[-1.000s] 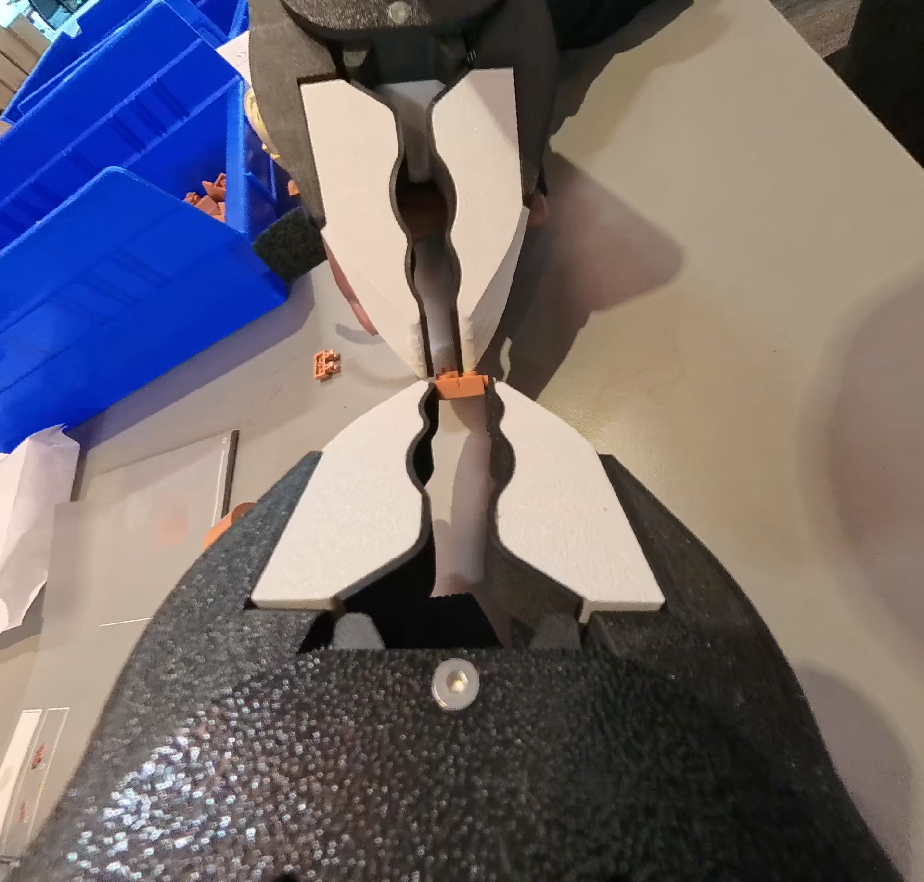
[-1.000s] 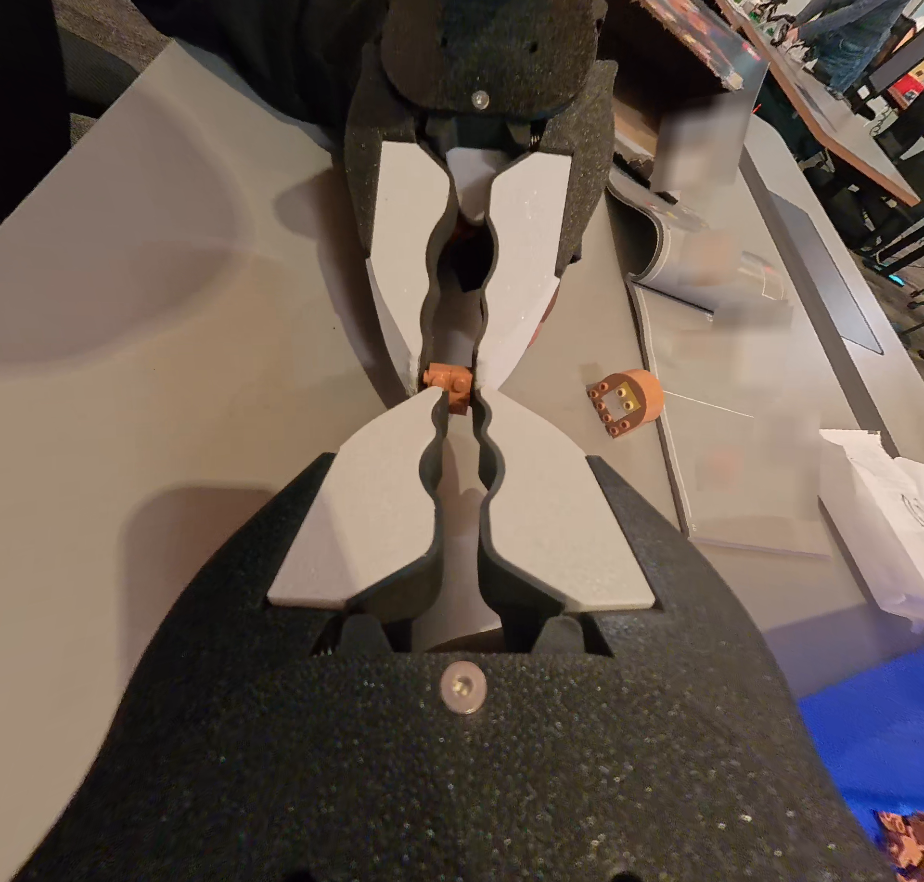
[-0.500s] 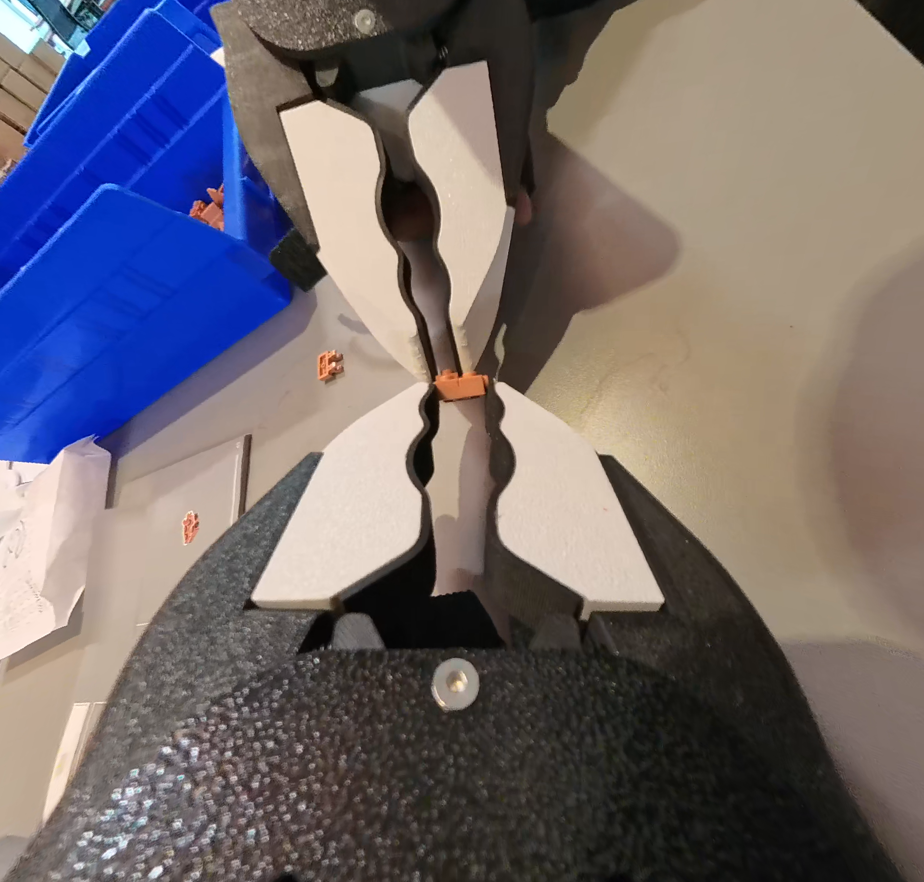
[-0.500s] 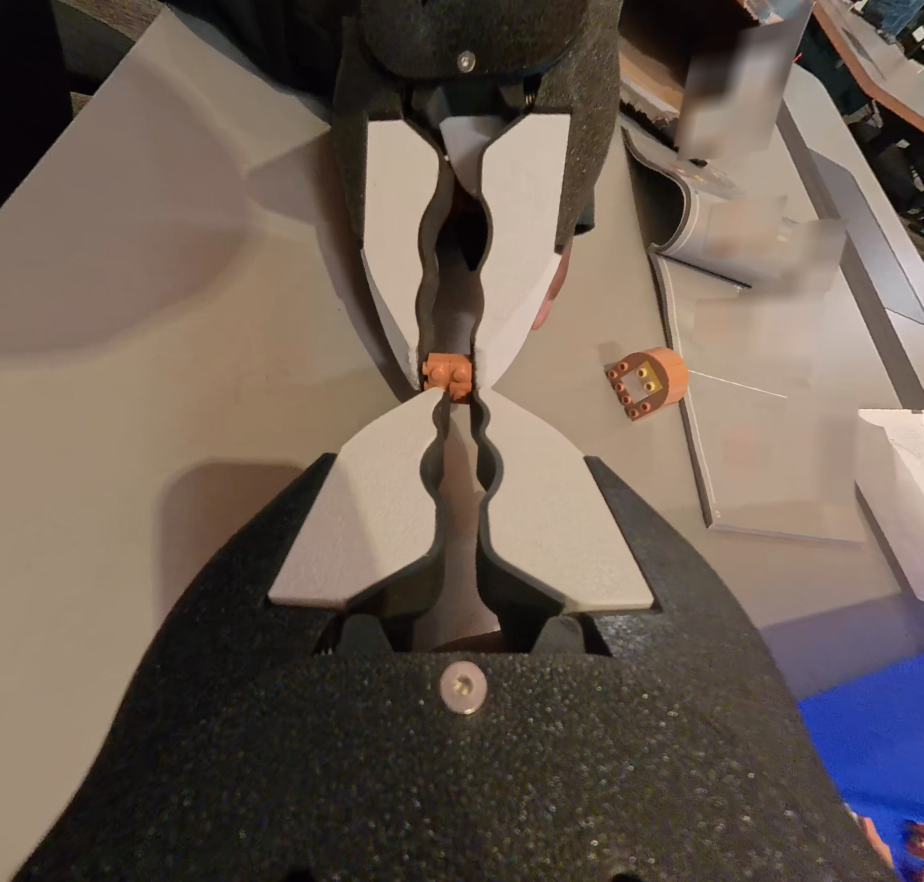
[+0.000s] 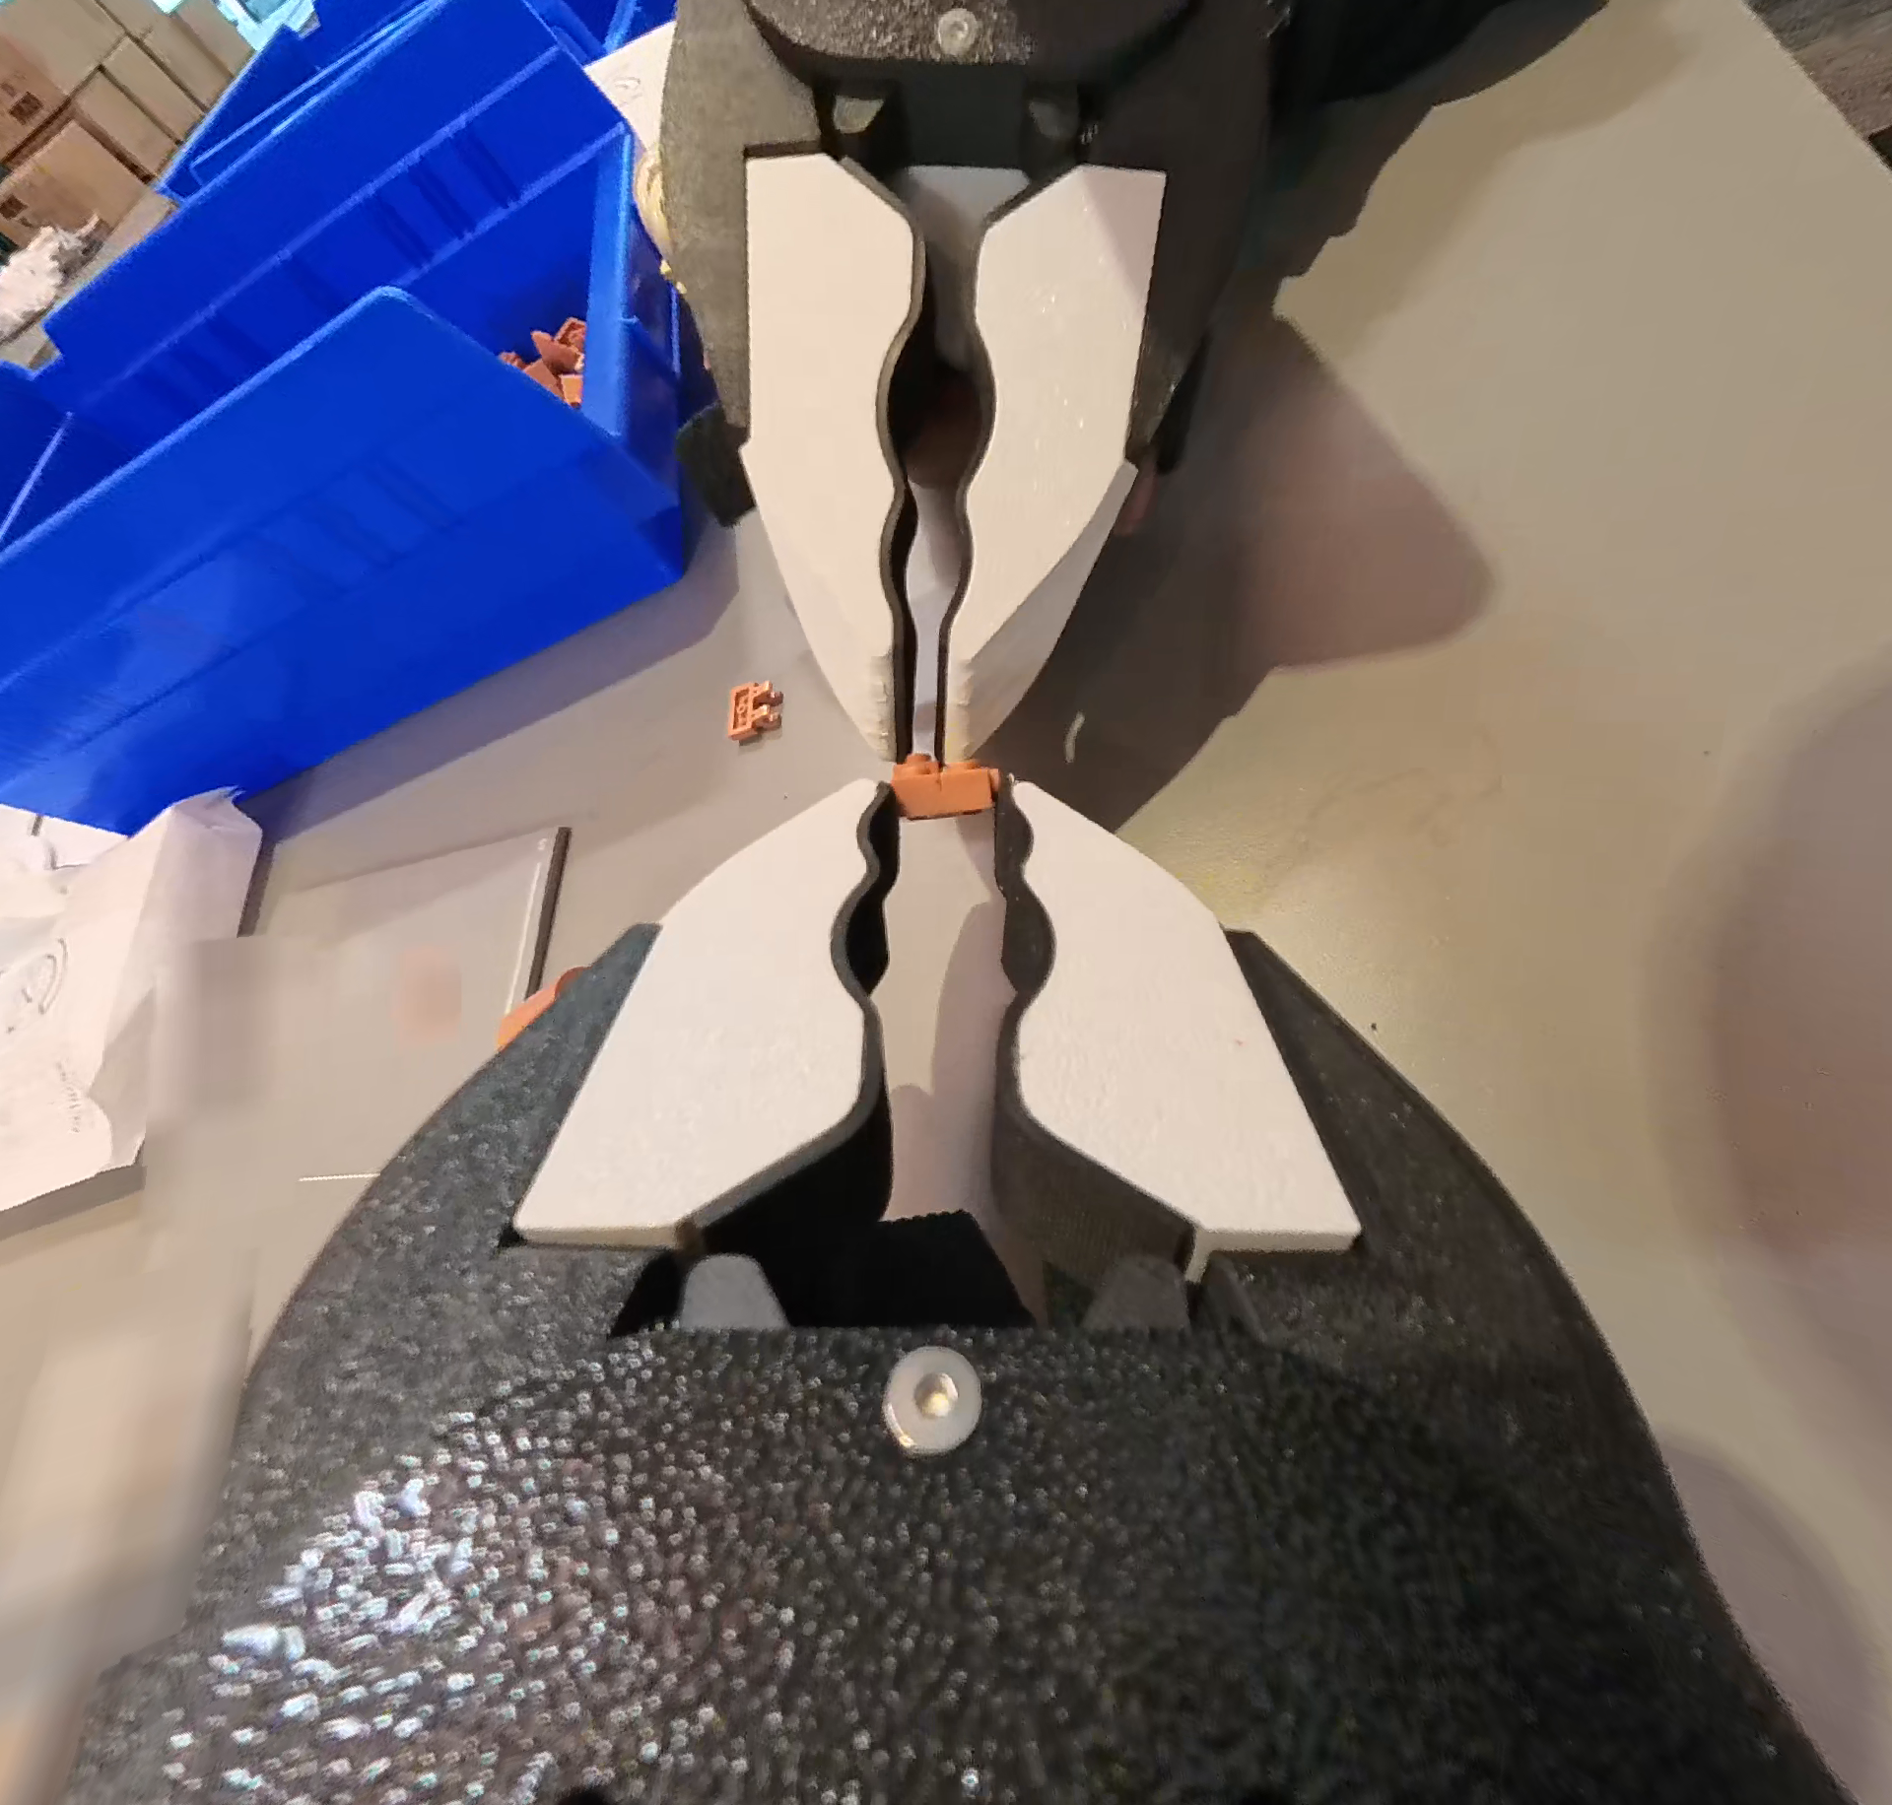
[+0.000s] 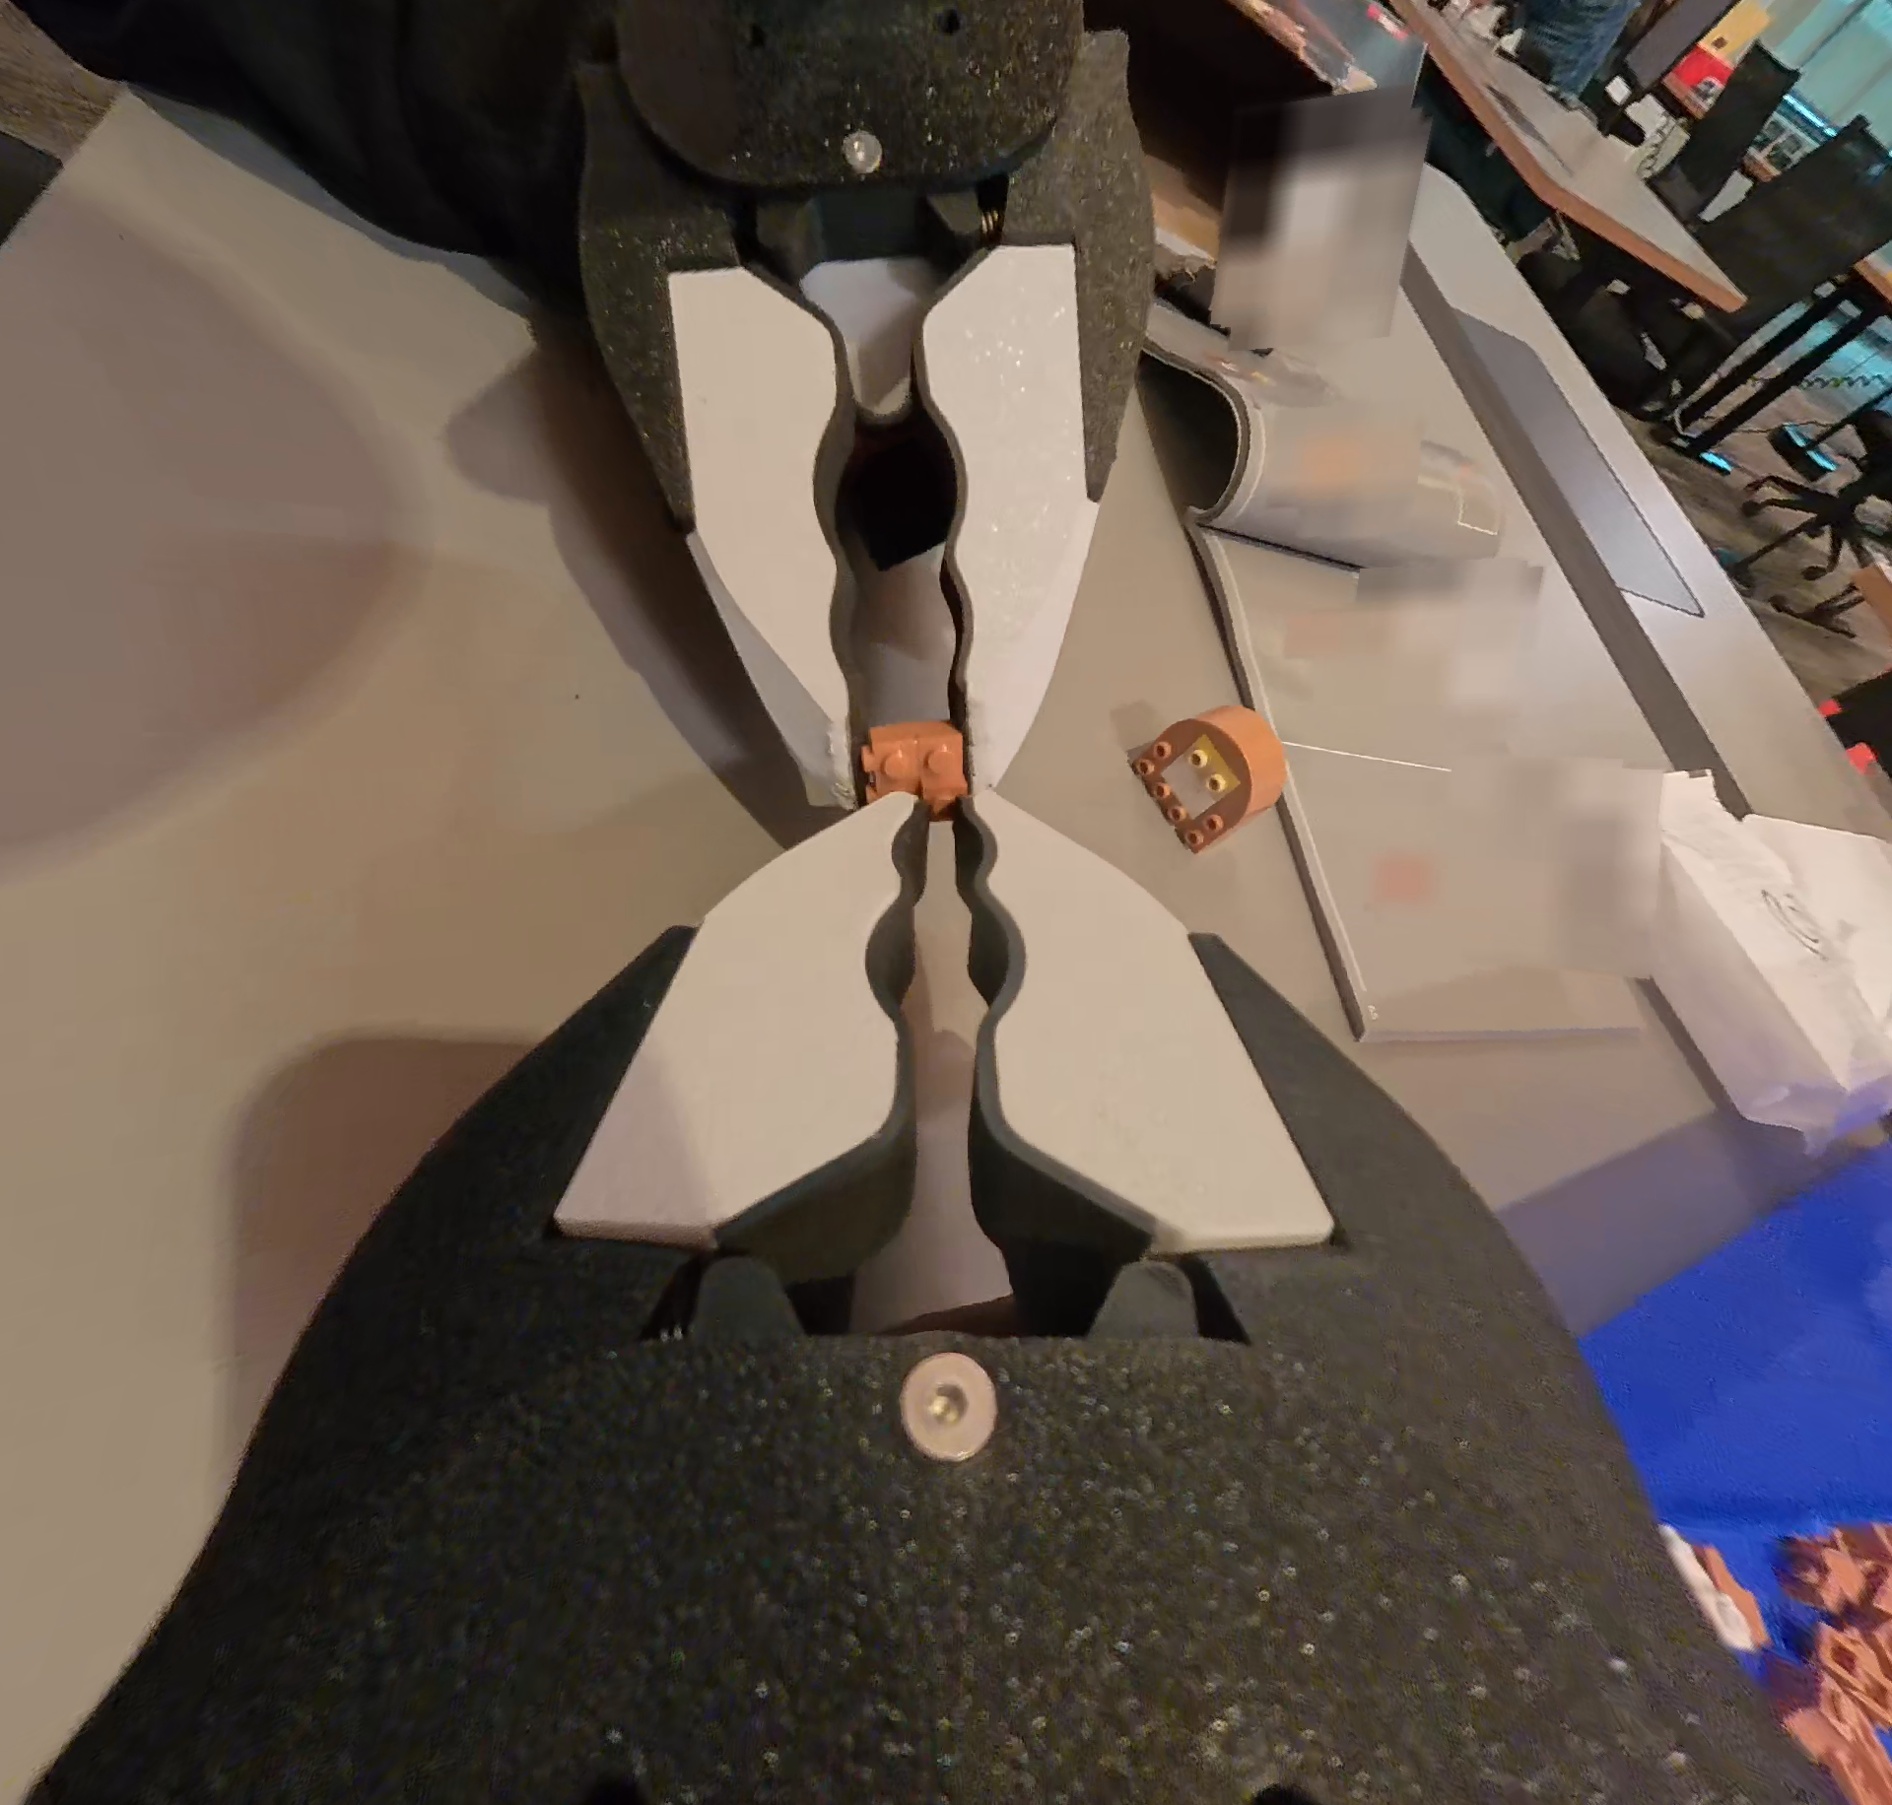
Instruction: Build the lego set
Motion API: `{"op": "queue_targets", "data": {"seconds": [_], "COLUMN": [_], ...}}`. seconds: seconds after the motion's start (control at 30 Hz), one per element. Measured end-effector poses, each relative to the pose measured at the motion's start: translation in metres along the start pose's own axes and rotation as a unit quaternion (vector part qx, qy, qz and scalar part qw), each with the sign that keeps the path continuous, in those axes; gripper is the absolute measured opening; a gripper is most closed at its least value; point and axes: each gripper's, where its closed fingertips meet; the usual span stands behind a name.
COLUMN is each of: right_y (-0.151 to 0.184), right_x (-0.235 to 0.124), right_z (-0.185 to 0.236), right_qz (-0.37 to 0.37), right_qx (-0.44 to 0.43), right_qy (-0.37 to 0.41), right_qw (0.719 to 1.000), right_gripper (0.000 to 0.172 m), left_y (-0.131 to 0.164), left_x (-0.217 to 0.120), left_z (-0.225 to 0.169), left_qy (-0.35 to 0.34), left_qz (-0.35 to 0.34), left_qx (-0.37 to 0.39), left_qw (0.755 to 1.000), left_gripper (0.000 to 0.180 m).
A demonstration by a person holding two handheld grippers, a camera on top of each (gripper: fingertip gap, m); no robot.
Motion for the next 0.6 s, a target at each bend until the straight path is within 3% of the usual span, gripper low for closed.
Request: {"op": "queue_targets", "data": {"seconds": [0.17, 0.5, 0.6], "right_y": [-0.0029, -0.0020, -0.0075], "right_x": [-0.0026, -0.0024, -0.0035], "right_z": [0.0048, 0.0072, 0.0020], "right_qz": [-0.018, 0.000, -0.019], "right_qx": [0.019, -0.022, 0.020], "right_qy": [-0.028, -0.021, -0.018], "right_qw": [0.999, 1.000, 0.999], "right_gripper": [0.005, 0.005, 0.005], "left_y": [-0.0041, -0.0038, -0.0087], "left_x": [-0.0003, 0.0007, -0.0023], "left_z": [-0.0042, -0.0071, -0.0020], "left_qy": [0.005, 0.000, -0.009], "left_qz": [-0.006, 0.002, -0.013], "left_qx": [0.036, 0.077, 0.062], "left_qw": [0.999, 0.997, 0.998], "left_gripper": [0.018, 0.017, 0.017]}}
Point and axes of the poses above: each gripper's, where its closed fingertips meet, x out along the fingers, y out of its underside, z = x × y across the jaws, and after that the axes turned 6 degrees about -z, right-handed
